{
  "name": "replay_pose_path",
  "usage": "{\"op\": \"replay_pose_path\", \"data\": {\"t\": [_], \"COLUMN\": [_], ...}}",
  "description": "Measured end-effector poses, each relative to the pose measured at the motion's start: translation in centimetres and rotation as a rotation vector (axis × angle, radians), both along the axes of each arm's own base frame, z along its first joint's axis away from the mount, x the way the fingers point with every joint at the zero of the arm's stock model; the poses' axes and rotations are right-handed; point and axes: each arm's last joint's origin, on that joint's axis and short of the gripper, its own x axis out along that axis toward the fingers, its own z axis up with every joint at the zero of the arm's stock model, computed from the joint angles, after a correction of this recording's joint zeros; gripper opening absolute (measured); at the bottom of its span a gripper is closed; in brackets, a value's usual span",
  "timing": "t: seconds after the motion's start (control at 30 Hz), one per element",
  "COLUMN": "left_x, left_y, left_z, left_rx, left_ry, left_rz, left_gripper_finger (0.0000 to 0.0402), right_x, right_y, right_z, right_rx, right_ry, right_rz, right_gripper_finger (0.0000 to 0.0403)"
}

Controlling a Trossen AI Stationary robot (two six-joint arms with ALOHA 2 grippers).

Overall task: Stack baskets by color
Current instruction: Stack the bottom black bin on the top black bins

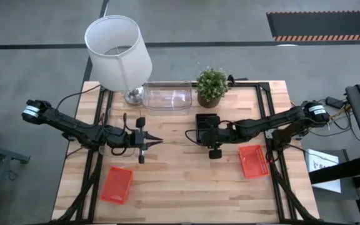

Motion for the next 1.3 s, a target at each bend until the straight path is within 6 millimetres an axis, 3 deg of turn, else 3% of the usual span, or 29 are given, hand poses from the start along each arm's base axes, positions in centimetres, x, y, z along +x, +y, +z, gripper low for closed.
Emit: {"op": "replay_pose_path", "data": {"t": [0.3,0.57,0.77,1.03,1.3], "left_x": [0.0,0.0,0.1,0.1,0.2], "left_y": [0.0,0.0,0.0,0.0,0.0], "left_z": [0.1,0.2,0.3,0.5,0.6], "left_rx": [-0.006,-0.004,0.009,0.010,0.006], "left_ry": [-0.021,-0.029,-0.043,-0.059,-0.071], "left_rz": [0.000,0.003,0.001,0.001,0.002], "left_gripper_finger": [0.0010,0.0010,0.0010,0.0010,0.0010], "right_x": [-1.1,-2.2,-1.9,-2.3,-2.6], "right_y": [-0.1,-0.5,-1.4,-3.6,-3.8], "right_z": [2.4,3.4,1.5,-2.4,-4.9], "right_rx": [0.010,-0.005,-0.043,0.052,0.065], "right_ry": [-0.083,-0.168,-0.332,-0.511,-0.464], "right_rz": [0.016,0.038,0.052,0.109,0.103], "right_gripper_finger": [0.0146,0.0077,0.0014,0.0009,0.0009]}}
